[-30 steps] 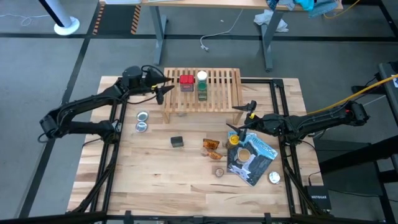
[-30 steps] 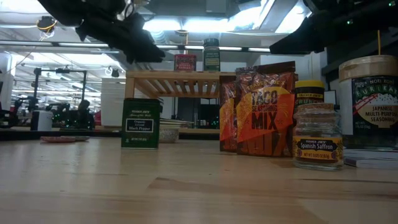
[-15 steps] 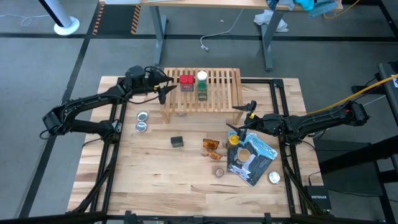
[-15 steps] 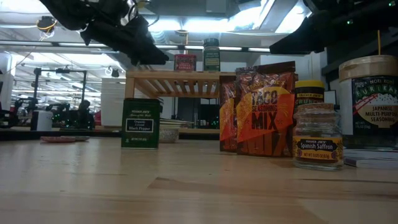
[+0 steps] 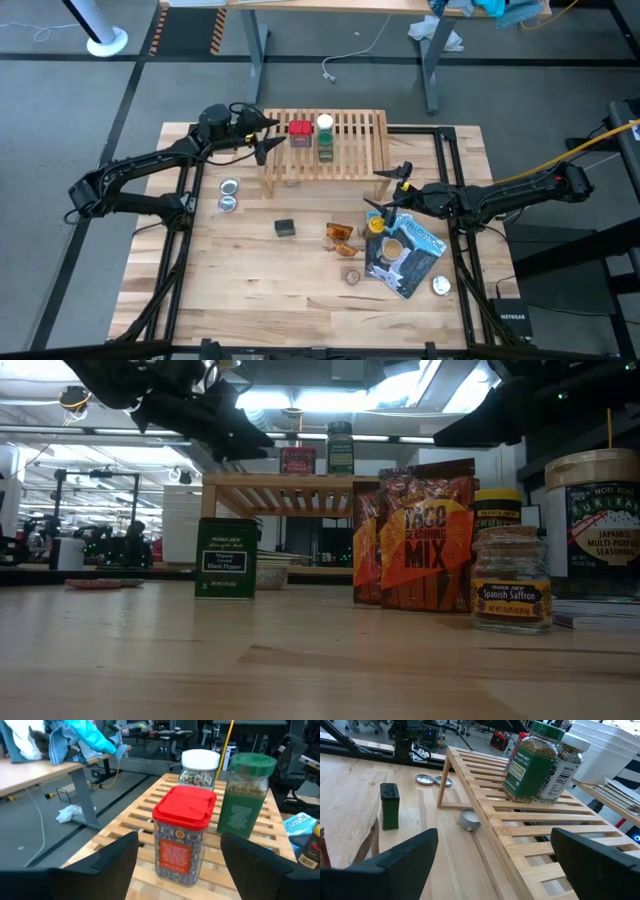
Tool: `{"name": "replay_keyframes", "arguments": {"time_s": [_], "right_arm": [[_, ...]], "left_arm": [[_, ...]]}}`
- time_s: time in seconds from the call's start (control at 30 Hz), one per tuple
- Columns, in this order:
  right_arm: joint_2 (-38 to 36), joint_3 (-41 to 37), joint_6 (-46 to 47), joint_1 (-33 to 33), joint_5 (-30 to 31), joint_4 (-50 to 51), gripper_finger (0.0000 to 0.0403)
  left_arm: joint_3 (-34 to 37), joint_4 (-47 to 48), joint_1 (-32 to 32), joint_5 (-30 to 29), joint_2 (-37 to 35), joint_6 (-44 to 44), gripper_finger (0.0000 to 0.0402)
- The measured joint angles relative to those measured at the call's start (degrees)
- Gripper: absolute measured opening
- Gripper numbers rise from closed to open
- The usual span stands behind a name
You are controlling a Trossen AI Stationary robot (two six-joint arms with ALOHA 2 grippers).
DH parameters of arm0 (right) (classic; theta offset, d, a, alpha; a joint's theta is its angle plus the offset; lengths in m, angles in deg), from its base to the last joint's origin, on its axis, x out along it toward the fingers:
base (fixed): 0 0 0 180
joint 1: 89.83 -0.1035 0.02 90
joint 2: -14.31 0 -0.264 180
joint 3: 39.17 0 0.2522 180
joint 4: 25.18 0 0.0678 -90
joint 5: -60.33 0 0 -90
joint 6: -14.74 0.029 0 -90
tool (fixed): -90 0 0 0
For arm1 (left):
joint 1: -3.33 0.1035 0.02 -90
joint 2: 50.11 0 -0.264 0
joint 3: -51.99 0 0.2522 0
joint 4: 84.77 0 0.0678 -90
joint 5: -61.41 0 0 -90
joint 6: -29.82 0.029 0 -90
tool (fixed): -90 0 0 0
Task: Shelf spices
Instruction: Remove the red seasoning can from the shelf
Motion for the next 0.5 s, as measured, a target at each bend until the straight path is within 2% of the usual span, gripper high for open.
{"name": "replay_keyframes", "arguments": {"time_s": [0.23,0.5], "right_arm": [[0.01,0.0,0.0,-0.01,0.01,0.03,0.0392],[0.02,0.0,-0.01,-0.02,0.02,0.02,0.0392]], "left_arm": [[0.0,-1.92,0.0,1.2,3.18,-1.14,0.0292],[0.0,-10.2,0.0,3.82,8.9,-3.02,0.0292]]}}
